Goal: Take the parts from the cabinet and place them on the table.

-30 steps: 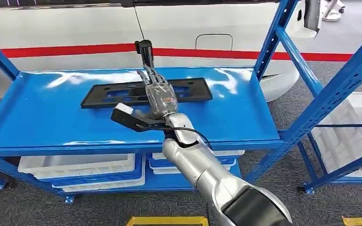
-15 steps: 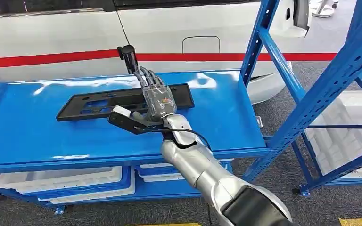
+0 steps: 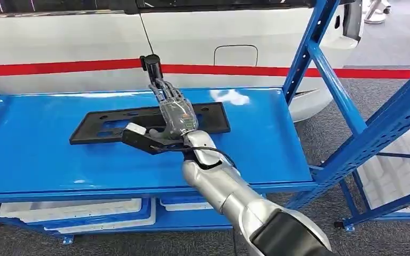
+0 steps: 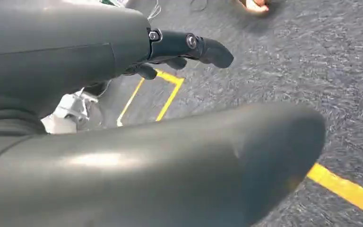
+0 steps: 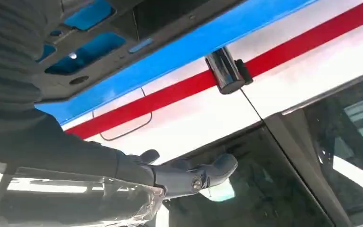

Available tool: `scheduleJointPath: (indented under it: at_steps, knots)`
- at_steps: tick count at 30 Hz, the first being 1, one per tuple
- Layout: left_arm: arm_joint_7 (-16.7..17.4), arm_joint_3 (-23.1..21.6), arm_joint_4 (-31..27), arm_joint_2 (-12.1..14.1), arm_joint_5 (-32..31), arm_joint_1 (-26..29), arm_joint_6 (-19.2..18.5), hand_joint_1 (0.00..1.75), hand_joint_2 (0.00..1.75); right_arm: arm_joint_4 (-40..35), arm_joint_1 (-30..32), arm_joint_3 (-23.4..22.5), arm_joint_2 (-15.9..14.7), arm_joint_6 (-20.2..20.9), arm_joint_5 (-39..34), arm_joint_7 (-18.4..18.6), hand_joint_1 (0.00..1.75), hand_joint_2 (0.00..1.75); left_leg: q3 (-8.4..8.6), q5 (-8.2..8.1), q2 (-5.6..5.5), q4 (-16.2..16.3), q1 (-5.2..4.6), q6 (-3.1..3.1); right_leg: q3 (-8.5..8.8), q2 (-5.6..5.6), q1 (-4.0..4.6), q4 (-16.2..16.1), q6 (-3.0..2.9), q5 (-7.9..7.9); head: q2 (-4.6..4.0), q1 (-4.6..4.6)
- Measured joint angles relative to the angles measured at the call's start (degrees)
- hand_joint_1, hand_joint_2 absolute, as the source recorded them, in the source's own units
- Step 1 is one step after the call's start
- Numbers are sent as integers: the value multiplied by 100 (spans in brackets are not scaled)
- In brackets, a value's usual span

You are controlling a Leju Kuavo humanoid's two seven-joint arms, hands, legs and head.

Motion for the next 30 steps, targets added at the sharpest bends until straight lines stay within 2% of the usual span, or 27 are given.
scheduleJointPath:
  at_steps: [1, 2, 4, 6, 7, 9, 10, 11, 12, 13, 14, 15, 16, 17, 18, 20, 21, 22, 23, 24, 25, 26, 27, 28, 29, 30]
  knots:
    - [0, 13, -11, 2, 0, -1, 0, 0, 0, 4, -9, 9, -4, -2, 0, 0, 0, 175, -44, -82, -13, 107, -36, -70, -18, -12, 17, 25, -56, -26, 0, -9]
    - [-2, 20, -15, -2, -2, -6, 0, 0, 0, 4, -8, 24, 20, 0, 2, 2, 0, 175, -70, -124, -9, 180, -17, -119, 4, 24, 16, 20, -154, -30, 0, -4]
    - [-2, 33, -20, -9, -2, -6, 0, 0, 0, 9, -10, 41, 24, 0, 2, 4, 0, 175, -67, -125, -1, 167, 10, -155, 3, 30, 61, 46, -232, -36, 0, -13]
    - [-2, 41, -30, -11, -2, -6, 0, 0, 0, 9, -11, 46, 55, 0, 0, 4, 0, 175, -83, -193, 5, 252, 63, -205, 40, 48, -16, 21, -300, -8, 0, -13]
    - [-2, 48, -33, -13, -2, -6, 0, 0, 0, 9, -15, 48, 55, 0, 2, 4, 0, 175, -159, -351, 6, 447, 67, -228, 51, 46, -16, 21, -350, -14, 0, -17]
    - [-2, 70, -39, -13, -11, -6, 0, 0, 0, 11, -17, 70, 55, 0, 2, 4, 0, 175, -577, -821, 4, 1351, 74, -289, 54, 43, -7, 23, -366, -23, 0, -20]
    - [-2, 74, -42, -13, -35, -5, 0, 0, 0, 13, -11, 77, 52, 0, 0, 4, 0, 175, -791, -976, 4, 1776, 83, -311, 48, 43, 2, 24, -366, -25, 0, -17]
    - [-2, 92, -42, -13, -59, -6, 0, 0, 0, 20, -6, 83, 52, 0, -18, 2, 0, 175, -924, -1019, 5, 2028, 97, -319, 46, 44, 4, 26, -364, -27, 0, -19]
    - [-4, 114, -44, -13, -94, -6, 0, 0, 0, 22, -1, 92, 52, 4, -40, 4, 0, 175, -925, -950, 6, 2002, 107, -317, 50, 47, 3, 26, -363, -28, 0, -19]
    - [-13, 155, -46, -13, -162, -7, 0, 0, 0, 24, 2, 125, 52, 13, -68, 2, 0, 175, -754, -695, 7, 1629, 120, -311, 61, 54, -1, 27, -362, -31, 0, -20]
    - [-20, 179, -50, -13, -208, -7, 0, 0, 0, 22, 1, 161, 55, 15, -92, 2, 0, 175, -505, -437, 10, 1130, 133, -306, 75, 68, -12, 26, -359, -34, 0, -17]
    - [-22, 184, -52, -13, -229, -7, 0, 0, 0, 22, 0, 185, 57, 22, -98, 2, 0, 175, -342, -295, 14, 820, 141, -302, 83, 73, -16, 26, -357, -36, 0, -17]
    - [-22, 203, -55, -13, -254, -14, 0, 0, 0, 20, 1, 236, 59, 46, -105, 2, 0, 175, -48, -206, 19, 242, 156, -329, 97, 79, -12, 18, -323, -52, 0, -17]
    - [-22, 240, -52, -15, -284, -30, 0, 0, 0, 17, -3, 275, 55, 72, -122, 4, 0, 175, -57, -202, 2, 229, 91, -311, 73, 78, 72, 8, -276, -47, 0, -15]
    - [-20, 264, -52, -17, -303, -40, 0, 0, 0, 13, -1, 321, 57, 83, -123, 9, 0, 175, -77, -210, -16, 261, 78, -269, 73, 78, 40, -10, -246, -38, 0, -11]
    - [54, 317, -55, -20, -421, -48, 0, 0, 0, 9, 17, 471, 57, 144, -177, 96, 0, 175, -77, -214, -28, 256, 39, -209, 95, 76, 43, -62, -166, -26, 0, -13]
    - [133, 339, -55, -26, -535, -59, 2, 0, 0, 7, 32, 600, 50, 190, -223, 153, 0, 175, -5, -139, -24, 121, 79, -103, 56, 70, 75, -28, -108, -60, 0, 2]
    - [188, 356, -55, -33, -593, -65, 2, 0, 0, 4, 52, 691, 50, 208, -247, 171, 0, 175, 22, -120, -7, 91, 37, -70, -10, 38, 61, 143, -139, -161, 0, 9]
    - [221, 378, -55, -37, -627, -69, 2, 0, 0, 2, 59, 773, 48, 243, -258, 186, 0, 175, 14, -108, -3, 91, 25, -15, -179, 35, 81, 479, -206, -339, 0, 16]
    - [258, 409, -55, -37, -658, -73, 2, 0, 0, 2, 83, 848, 44, 264, -275, 205, 0, 175, -1, -108, -5, 91, 1, 13, -433, 34, 85, 977, -268, -551, 0, 20]
    - [286, 424, -52, -37, -693, -80, 0, 0, 0, 2, 137, 918, 37, 302, -306, 227, 0, 175, -12, -105, -7, 92, -22, 33, -700, 34, 98, 1495, -304, -730, 0, 20]
    - [304, 431, -52, -37, -713, -80, 0, 0, 0, 2, 185, 977, 35, 326, -324, 236, 0, 175, -18, -106, -11, 93, -41, 39, -848, 34, 118, 1779, -307, -799, 0, 18]
    - [328, 448, -52, -37, -748, -80, 0, 0, 0, 2, 242, 1060, 33, 372, -372, 258, 0, 175, -17, -104, -18, 93, -70, 47, -881, 34, 144, 1832, -289, -770, 0, 18]
    - [345, 457, -52, -37, -787, -80, 0, 0, 0, 2, 277, 1130, 35, 407, -420, 280, 0, 175, -17, -104, -28, 95, -101, 48, -754, 35, 166, 1573, -276, -644, 0, 18]
    - [348, 459, -52, -37, -828, -81, 0, 0, 0, 2, 290, 1199, 39, 431, -457, 297, 0, 175, -15, -102, -33, 96, -127, 50, -542, 33, 190, 1148, -273, -475, 0, 20]
    - [341, 461, -52, -42, -844, -81, 0, 0, 0, -2, 294, 1266, 48, 437, -486, 308, 0, 175, -11, -102, -37, 98, -158, 51, -232, 34, 221, 567, -293, -282, 0, 18]
